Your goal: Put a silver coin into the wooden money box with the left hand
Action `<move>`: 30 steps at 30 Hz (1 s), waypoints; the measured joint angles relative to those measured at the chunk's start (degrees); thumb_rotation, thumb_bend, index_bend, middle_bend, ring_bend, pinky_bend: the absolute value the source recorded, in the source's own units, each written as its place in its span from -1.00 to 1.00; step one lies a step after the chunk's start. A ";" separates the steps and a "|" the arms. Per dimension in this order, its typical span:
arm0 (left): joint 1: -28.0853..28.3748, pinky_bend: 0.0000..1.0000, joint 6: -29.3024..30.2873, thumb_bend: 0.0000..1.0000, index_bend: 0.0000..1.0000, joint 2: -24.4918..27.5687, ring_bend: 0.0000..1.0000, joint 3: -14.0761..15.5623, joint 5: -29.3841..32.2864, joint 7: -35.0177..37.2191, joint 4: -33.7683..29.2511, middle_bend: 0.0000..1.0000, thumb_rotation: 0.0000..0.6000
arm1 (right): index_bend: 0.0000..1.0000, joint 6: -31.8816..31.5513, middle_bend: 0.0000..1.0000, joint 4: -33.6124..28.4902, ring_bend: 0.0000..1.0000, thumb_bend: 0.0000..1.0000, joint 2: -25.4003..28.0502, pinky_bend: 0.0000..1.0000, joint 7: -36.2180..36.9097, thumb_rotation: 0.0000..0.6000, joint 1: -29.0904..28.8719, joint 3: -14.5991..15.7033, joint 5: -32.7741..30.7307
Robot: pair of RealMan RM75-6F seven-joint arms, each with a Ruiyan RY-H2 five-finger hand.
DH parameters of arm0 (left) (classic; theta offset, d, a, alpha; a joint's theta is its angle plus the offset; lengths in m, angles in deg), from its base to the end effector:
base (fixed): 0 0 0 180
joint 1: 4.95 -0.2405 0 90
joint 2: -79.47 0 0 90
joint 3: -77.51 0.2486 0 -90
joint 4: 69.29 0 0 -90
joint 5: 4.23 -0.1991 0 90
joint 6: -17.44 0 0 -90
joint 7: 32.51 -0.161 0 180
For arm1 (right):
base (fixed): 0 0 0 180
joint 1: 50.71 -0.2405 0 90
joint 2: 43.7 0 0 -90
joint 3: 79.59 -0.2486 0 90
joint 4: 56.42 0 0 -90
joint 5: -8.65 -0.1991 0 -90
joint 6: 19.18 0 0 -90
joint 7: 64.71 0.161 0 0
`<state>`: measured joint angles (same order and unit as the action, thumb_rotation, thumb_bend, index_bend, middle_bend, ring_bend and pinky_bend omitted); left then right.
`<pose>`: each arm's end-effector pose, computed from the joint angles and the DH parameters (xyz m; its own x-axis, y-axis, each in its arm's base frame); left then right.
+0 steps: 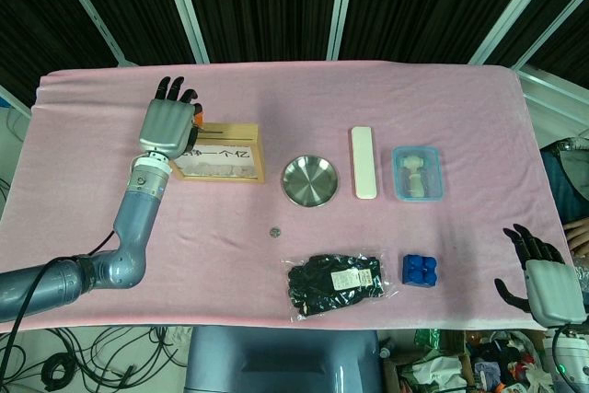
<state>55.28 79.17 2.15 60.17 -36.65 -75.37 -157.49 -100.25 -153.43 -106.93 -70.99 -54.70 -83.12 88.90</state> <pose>-0.0751 0.4404 0.0925 0.5997 0.0273 0.7997 0.7928 -0.1564 -0.5891 -0.3059 -0.1921 0.1597 0.4194 -0.0807 0.9042 -0.9006 0.0881 0.4256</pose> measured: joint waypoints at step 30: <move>0.59 -1.00 0.32 -0.08 -0.36 1.13 -0.99 0.74 -0.80 -0.33 -1.93 -0.58 1.00 | -0.72 0.13 -0.86 -0.09 -0.66 -0.55 0.06 -0.63 0.29 1.00 -0.02 -0.03 -0.11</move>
<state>55.86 79.49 3.28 60.92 -37.45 -75.69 -159.42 -100.12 -153.52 -106.87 -70.69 -54.72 -83.15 88.79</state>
